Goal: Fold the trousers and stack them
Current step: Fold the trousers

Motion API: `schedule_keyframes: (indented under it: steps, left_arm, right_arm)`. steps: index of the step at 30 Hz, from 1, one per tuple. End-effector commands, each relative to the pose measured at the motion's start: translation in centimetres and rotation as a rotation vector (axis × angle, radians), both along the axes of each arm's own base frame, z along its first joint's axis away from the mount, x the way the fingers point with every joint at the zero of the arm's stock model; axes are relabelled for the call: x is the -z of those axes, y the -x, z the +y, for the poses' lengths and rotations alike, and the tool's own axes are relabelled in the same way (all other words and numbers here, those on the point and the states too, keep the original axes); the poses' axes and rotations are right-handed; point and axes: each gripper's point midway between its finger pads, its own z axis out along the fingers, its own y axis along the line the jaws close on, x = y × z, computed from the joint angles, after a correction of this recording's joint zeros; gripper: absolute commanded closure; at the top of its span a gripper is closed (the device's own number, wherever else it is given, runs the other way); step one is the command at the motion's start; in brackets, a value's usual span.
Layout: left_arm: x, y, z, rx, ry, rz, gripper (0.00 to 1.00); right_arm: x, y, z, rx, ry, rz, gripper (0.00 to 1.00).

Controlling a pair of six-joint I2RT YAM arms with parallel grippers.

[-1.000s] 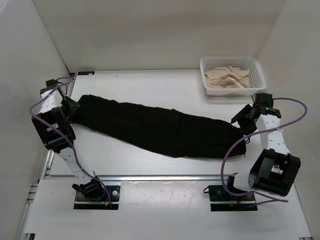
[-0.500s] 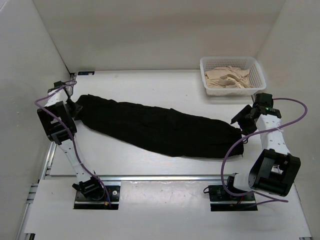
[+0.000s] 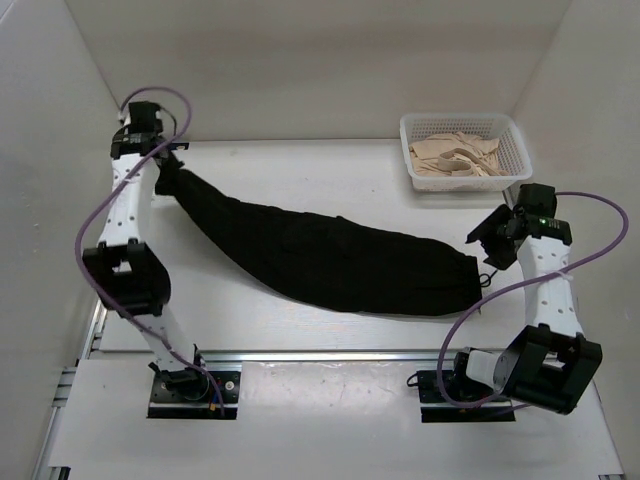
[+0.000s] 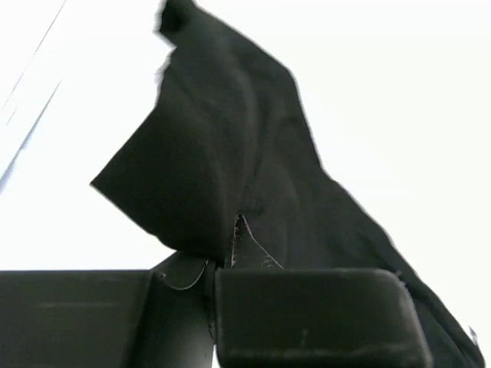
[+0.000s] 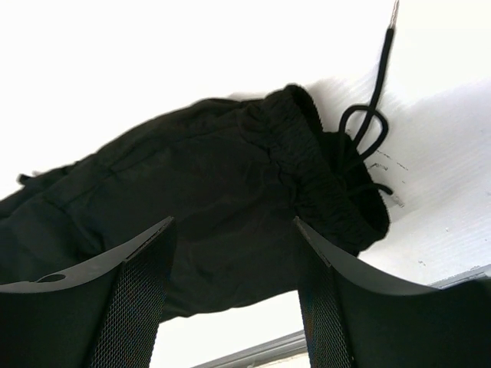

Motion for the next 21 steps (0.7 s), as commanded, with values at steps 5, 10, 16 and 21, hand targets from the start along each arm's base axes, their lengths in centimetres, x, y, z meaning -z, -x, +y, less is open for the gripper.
schedule_keyframes:
  steps: [5, 10, 16, 21]
  left_arm:
    - [-6.2, 4.6, -14.5, 0.332, -0.085, -0.124, 0.9]
    - [-3.2, 10.1, -25.6, 0.533, -0.049, -0.085, 0.9]
    - [4.5, 20.9, -33.0, 0.665, -0.093, 0.213, 0.21]
    - [0.2, 21.0, -33.5, 0.676, -0.225, 0.153, 0.0]
  right_arm:
    - [-3.9, 0.1, 0.2, -0.014, 0.023, -0.09, 0.34]
    - [-3.4, 0.6, 0.2, -0.021, 0.025, -0.08, 0.34]
    - [-2.7, 1.6, 0.1, -0.011, 0.038, -0.064, 0.33]
    - [-2.3, 1.4, 0.5, -0.035, 0.032, -0.068, 0.33]
